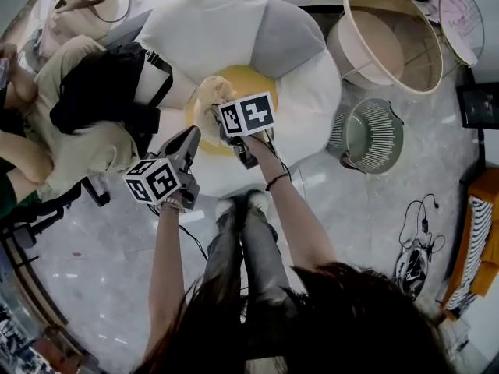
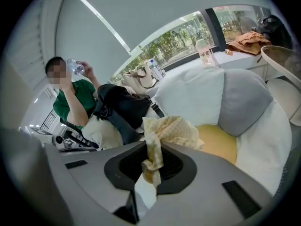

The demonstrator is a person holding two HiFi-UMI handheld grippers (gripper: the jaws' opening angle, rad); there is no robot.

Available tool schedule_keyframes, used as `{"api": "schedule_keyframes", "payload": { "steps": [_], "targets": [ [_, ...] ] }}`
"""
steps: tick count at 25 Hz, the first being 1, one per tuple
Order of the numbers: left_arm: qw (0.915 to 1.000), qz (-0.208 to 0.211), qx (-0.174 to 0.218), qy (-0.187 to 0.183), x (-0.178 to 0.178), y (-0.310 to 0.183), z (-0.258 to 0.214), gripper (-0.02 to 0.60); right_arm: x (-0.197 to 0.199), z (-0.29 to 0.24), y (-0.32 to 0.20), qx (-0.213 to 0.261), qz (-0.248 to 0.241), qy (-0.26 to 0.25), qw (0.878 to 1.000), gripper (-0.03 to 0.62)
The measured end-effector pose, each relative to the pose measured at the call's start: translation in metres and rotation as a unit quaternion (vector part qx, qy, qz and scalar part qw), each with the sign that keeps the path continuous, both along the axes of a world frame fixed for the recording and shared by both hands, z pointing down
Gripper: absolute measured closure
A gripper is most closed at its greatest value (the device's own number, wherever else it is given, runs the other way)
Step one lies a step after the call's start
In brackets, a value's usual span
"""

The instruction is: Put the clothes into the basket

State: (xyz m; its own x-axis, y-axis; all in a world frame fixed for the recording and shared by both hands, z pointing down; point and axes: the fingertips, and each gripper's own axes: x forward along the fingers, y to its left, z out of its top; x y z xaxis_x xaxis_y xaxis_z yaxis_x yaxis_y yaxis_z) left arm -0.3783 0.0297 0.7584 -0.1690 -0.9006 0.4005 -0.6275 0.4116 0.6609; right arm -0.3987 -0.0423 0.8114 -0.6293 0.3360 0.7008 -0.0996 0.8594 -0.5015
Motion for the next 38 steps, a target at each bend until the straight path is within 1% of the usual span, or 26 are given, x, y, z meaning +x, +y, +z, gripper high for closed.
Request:
{"api": "schedule_keyframes", "payload": {
  "steps": [7, 15, 19, 24, 33, 35, 38],
  "targets": [
    [0.9999, -0.005, 0.006, -0.006, 0.006, 0.008, -0.063, 0.571, 0.01, -0.07, 0.0, -0.003, 0.017, -0.014, 1.0, 0.546],
    [0.9994, -0.004, 0.022, -0.028, 0.014, 0.01, -0.129, 0.571, 0.019, -0.144, 0.002, -0.007, 0.04, -0.044, 0.998, 0.546],
    [0.9987, -0.006, 0.036, -0.037, 0.021, 0.013, -0.161, 0.571, 0.023, -0.18, 0.004, 0.0, 0.047, -0.059, 0.997, 0.546],
    [0.9973, 0.006, 0.048, -0.055, 0.03, 0.015, -0.197, 0.571, 0.03, -0.222, 0.002, 0.006, 0.062, -0.083, 0.995, 0.546],
    [0.9912, 0.038, 0.075, -0.102, 0.041, 0.015, -0.256, 0.571, 0.039, -0.285, 0.004, 0.01, 0.087, -0.132, 0.987, 0.546],
    [0.989, 0.039, 0.085, -0.115, 0.042, 0.016, -0.27, 0.571, 0.042, -0.298, 0.006, 0.01, 0.092, -0.145, 0.985, 0.546],
    [0.9863, 0.039, 0.106, -0.12, 0.043, 0.011, -0.29, 0.571, 0.051, -0.316, 0.001, 0.017, 0.098, -0.159, 0.982, 0.546]
  ]
}}
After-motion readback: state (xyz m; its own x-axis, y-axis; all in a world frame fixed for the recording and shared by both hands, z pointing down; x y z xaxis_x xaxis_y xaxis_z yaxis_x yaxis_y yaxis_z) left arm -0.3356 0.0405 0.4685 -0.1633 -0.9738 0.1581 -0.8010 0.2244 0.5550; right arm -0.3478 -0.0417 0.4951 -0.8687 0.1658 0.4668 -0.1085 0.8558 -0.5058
